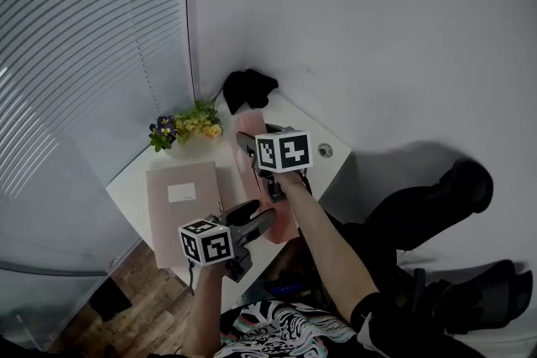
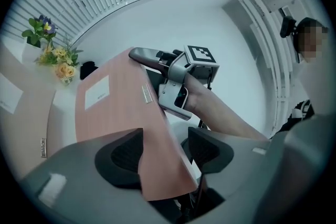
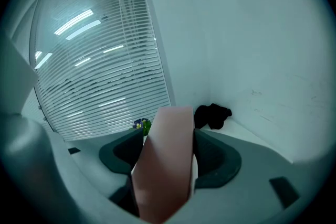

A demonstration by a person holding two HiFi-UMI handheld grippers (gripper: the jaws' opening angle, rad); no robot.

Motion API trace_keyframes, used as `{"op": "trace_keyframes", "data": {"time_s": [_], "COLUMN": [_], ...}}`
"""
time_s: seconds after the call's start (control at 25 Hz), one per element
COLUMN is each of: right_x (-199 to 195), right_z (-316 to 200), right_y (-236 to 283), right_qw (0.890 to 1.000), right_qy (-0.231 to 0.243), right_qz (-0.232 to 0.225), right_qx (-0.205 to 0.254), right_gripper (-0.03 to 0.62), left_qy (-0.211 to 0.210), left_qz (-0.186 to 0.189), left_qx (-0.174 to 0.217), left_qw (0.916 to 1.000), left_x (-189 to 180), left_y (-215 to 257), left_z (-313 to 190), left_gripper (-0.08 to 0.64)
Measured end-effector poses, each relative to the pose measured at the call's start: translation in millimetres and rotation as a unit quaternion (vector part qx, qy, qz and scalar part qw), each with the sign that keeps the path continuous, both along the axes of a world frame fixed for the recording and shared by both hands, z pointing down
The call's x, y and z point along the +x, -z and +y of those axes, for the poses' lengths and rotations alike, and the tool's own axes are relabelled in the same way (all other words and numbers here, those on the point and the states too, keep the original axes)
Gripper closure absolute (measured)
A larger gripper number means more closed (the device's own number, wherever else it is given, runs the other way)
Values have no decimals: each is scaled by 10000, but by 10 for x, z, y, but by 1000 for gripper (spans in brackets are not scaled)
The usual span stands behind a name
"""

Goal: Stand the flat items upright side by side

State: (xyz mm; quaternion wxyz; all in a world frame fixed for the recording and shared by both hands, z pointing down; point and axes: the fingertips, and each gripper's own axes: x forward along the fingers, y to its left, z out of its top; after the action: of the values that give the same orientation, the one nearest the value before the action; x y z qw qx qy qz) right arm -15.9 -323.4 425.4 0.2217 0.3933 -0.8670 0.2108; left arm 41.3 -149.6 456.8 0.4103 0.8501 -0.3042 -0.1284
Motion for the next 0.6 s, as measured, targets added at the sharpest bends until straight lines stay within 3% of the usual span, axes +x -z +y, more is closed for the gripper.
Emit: {"op": "trace_keyframes", "data": {"time_s": [0.24, 0.44, 0.6], "right_x": [98, 135, 167], "right_z": [-2, 50, 101], "right_y": [92, 157, 214], "right_qw": [9996, 9993, 9990], "right_qy": [-201, -207, -201], "right_qz": [-118, -206, -293], "right_qx": [143, 218, 287], "right_gripper": [288, 290, 291], "left_qy": [6, 89, 104], "left_qz": [-375, -989, -784], "left_qx": [11, -53, -216], "left_qw": [9993, 9950, 9966], "left_x": [49, 65, 76], "left_y": [21, -111, -158], "left_z": [-11, -39, -27], "left_gripper": [298, 310, 271]}}
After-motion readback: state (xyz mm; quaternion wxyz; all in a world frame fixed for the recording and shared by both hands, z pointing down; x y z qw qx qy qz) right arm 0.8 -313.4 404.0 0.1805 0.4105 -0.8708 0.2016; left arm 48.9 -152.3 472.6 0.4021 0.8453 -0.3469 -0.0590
